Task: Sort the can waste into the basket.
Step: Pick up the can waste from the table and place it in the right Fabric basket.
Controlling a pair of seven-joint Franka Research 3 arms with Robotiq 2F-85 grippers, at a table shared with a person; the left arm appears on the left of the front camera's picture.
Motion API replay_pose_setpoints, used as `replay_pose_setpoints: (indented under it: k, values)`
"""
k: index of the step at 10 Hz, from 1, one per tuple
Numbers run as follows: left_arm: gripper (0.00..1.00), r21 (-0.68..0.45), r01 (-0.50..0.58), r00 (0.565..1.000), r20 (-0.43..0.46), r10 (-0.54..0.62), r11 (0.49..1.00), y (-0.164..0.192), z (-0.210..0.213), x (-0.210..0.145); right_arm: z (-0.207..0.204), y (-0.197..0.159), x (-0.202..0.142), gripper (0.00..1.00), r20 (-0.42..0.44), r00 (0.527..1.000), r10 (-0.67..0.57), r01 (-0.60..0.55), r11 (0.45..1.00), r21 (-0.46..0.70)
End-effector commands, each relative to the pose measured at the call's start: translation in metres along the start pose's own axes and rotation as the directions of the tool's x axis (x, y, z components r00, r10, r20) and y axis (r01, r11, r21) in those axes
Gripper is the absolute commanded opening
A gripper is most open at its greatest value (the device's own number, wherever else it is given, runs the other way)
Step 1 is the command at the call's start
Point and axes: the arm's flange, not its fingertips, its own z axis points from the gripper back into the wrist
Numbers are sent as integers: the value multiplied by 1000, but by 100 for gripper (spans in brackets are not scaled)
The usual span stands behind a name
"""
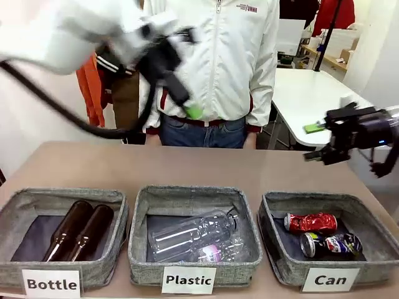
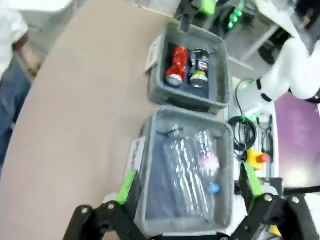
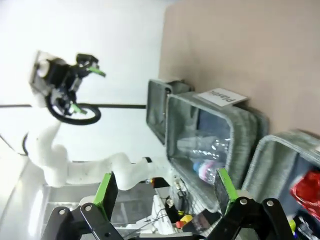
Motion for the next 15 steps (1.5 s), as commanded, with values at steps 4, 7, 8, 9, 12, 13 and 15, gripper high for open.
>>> replay_pose_setpoints:
  k: [4, 7, 8, 9, 12, 13, 15]
  values:
    - [100, -168, -332, 878, 305, 369, 928, 59, 113, -213, -44, 21, 19, 100, 18, 995, -99, 96, 988, 117]
    - [100, -366, -292, 754, 480, 448, 883, 85, 117, -304, -41, 27, 30, 100, -32, 998, -54, 58, 991, 118]
    - [100, -228, -360, 843, 335, 420, 905, 71, 125, -275, -45, 22, 17, 100, -6, 998, -66, 66, 992, 110]
    - [100, -228, -360, 843, 335, 420, 905, 71, 125, -275, -45, 22, 17, 100, -6, 998, -66, 66, 992, 110]
    - [100, -228, -360, 843, 335, 420, 905, 71, 125, -275, -45, 22, 17, 100, -6, 998, -66, 66, 992, 110]
    - [100, -228, -360, 843, 335, 420, 905, 71, 125, -275, -45, 22, 17, 100, -6, 998, -66, 66, 992, 110]
    - [100, -228, -360, 843, 335, 420, 905, 71, 125, -275, -45, 22, 17, 100, -6, 998, -66, 66, 992, 110]
